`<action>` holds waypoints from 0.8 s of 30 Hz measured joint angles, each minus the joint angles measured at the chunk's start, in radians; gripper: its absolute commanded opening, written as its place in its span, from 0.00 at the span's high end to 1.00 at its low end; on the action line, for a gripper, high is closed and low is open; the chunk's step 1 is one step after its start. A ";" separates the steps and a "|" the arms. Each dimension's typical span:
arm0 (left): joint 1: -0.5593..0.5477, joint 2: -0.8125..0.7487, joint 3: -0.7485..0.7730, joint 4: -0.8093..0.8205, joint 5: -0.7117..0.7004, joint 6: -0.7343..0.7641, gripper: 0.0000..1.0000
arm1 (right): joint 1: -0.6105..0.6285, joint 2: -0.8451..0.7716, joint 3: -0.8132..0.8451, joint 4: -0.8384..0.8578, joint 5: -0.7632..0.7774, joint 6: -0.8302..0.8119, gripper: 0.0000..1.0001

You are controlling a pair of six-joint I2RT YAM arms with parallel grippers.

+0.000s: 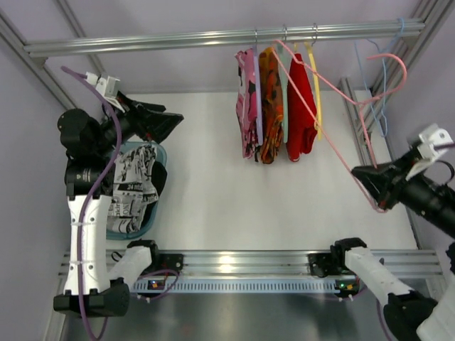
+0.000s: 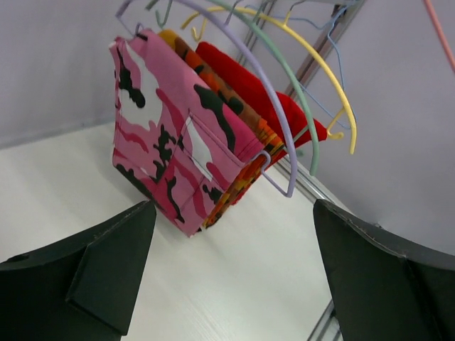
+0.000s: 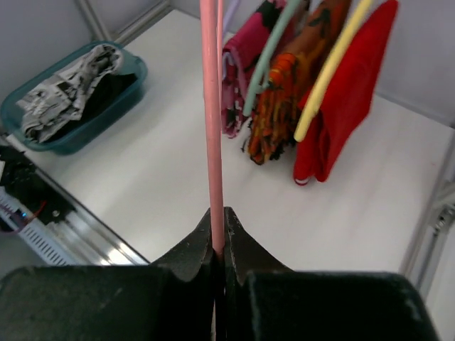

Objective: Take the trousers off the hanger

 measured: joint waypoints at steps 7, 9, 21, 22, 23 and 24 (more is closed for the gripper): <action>0.001 0.053 0.016 -0.138 -0.021 0.051 0.02 | -0.240 -0.262 -0.210 -0.008 0.121 0.005 1.00; 0.001 0.054 0.013 -0.178 -0.048 0.077 0.02 | -0.291 -0.276 -0.271 -0.013 0.172 0.006 1.00; 0.001 -0.019 -0.023 -0.412 -0.198 0.277 0.02 | -0.346 -0.009 -0.383 0.032 0.305 0.007 1.00; 0.001 -0.035 -0.035 -0.423 -0.212 0.288 0.02 | -0.346 0.023 -0.376 0.044 0.306 -0.007 1.00; 0.001 -0.056 -0.048 -0.435 -0.221 0.301 0.02 | -0.346 0.052 -0.365 0.056 0.307 -0.020 1.00; 0.001 -0.074 -0.060 -0.443 -0.232 0.309 0.02 | -0.347 0.085 -0.351 0.070 0.308 -0.034 1.00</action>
